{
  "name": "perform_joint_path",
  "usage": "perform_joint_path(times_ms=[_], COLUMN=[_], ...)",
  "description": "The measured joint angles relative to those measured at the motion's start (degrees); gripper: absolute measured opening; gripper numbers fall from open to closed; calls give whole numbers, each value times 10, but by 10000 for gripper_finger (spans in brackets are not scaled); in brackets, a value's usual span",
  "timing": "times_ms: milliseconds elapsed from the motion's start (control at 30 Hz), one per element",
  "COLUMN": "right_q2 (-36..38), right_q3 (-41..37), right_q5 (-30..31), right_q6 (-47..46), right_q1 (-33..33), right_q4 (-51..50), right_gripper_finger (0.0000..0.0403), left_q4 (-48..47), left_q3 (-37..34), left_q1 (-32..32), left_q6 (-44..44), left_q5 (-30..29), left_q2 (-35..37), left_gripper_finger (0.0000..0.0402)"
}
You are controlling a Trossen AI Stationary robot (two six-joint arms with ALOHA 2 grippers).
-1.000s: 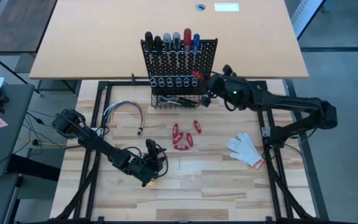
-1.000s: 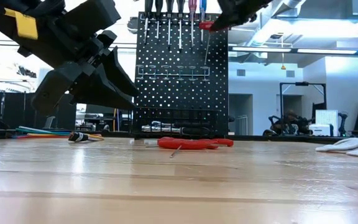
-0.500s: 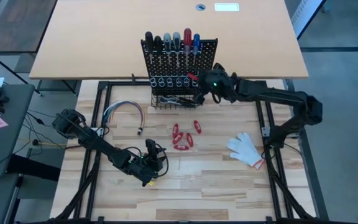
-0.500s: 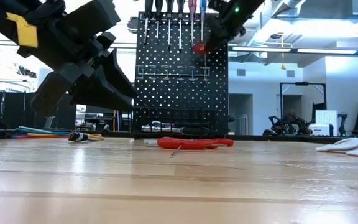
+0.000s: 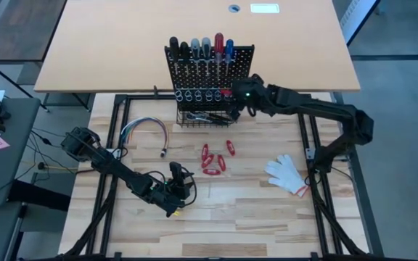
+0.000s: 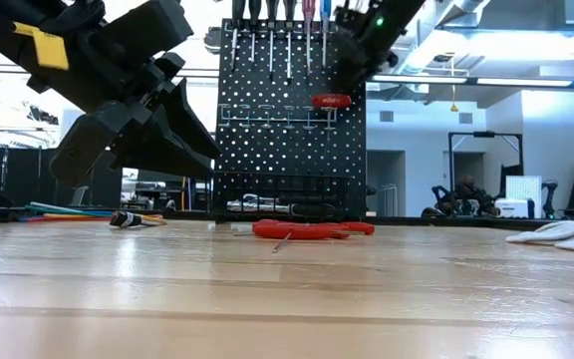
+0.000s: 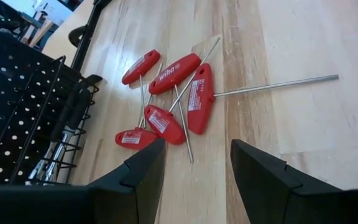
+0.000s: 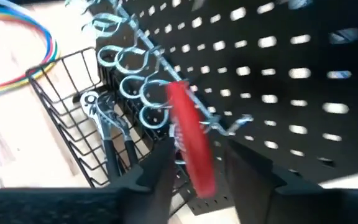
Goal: Hang tools onto peg board
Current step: Hang the red allen wrench on the pegboard
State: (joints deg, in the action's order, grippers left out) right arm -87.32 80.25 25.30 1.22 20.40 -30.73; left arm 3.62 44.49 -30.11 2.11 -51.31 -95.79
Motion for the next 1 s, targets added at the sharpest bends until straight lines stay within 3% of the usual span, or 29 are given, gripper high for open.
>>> perform_joint_path(times_ms=[200,367,600,700,833,1000], right_q2=[58,94,140,147,126,48], right_q3=[0,-8,-175,-283,-409,-483], right_q5=[0,0,-3,-6,-21,-23], right_q6=[-5,-38,-138,-212,-290,-305], right_q1=[-18,-78,-230,-309,-403,-468], right_q4=[-61,-140,-101,-14,200,463], right_gripper_finger=[215,238,239,239,239,239], left_q4=[-1,-3,3,61,157,246], left_q3=[0,0,-6,-29,-59,-58], left_q1=[-3,-3,23,46,73,101], left_q6=[0,-7,-48,-51,-37,26], left_q5=[0,41,155,205,223,223], left_q2=[0,0,0,0,0,-9], left_gripper_finger=[178,178,178,178,178,178])
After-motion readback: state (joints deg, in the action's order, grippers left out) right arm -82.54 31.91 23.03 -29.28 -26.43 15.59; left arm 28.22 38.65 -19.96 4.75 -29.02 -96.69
